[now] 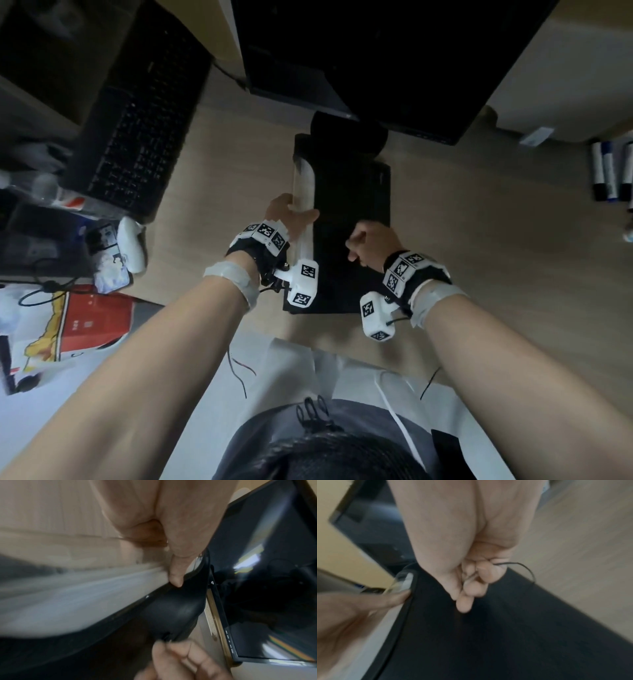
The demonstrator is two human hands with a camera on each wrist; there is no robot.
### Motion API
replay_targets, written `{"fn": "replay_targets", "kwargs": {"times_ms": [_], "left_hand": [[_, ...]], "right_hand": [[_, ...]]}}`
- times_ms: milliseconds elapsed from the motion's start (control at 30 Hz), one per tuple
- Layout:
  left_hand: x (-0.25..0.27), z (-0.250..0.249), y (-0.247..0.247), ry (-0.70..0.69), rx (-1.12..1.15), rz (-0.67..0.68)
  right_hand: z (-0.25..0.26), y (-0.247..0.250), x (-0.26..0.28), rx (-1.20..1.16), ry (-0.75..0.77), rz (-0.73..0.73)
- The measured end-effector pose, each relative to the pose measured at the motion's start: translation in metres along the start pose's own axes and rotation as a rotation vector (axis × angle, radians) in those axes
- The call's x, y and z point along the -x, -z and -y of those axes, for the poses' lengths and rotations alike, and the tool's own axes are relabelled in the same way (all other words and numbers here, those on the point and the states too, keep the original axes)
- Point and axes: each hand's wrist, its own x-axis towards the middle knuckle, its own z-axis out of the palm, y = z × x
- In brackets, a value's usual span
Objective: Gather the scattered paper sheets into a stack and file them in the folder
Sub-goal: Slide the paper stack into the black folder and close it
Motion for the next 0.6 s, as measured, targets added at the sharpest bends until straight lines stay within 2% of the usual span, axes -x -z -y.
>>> {"fn": "replay_targets", "kwargs": {"times_ms": [167, 200, 267, 333, 400, 500, 600], "left_hand": [[0.003, -0.001, 0.0, -0.026, 0.015, 0.07], [0.006, 0.0, -0.002, -0.031, 0.015, 0.087], [0.008, 0.006, -0.004, -0.029, 0.006, 0.099], [0.008, 0.01, -0.005, -0.036, -0.002, 0.097], [0.007, 0.011, -0.004, -0.043, 0.0, 0.101], [0.005, 0.008, -0.002, -0.055, 0.0, 0.106], [0.004, 0.005, 0.0, -0.06, 0.021, 0.112]], "right_hand": [[-0.013, 0.024, -0.006, 0.066, -0.293, 0.217], [-0.015, 0.027, -0.009, 0.095, -0.326, 0.215], [-0.019, 0.028, -0.019, 0.063, -0.344, 0.091], [-0.022, 0.028, -0.027, 0.012, -0.316, -0.058], [-0.017, 0.024, -0.035, -0.014, -0.281, -0.125], [-0.003, 0.02, -0.043, 0.105, -0.191, -0.167], [0.011, 0.019, -0.04, 0.14, -0.018, -0.171]]}}
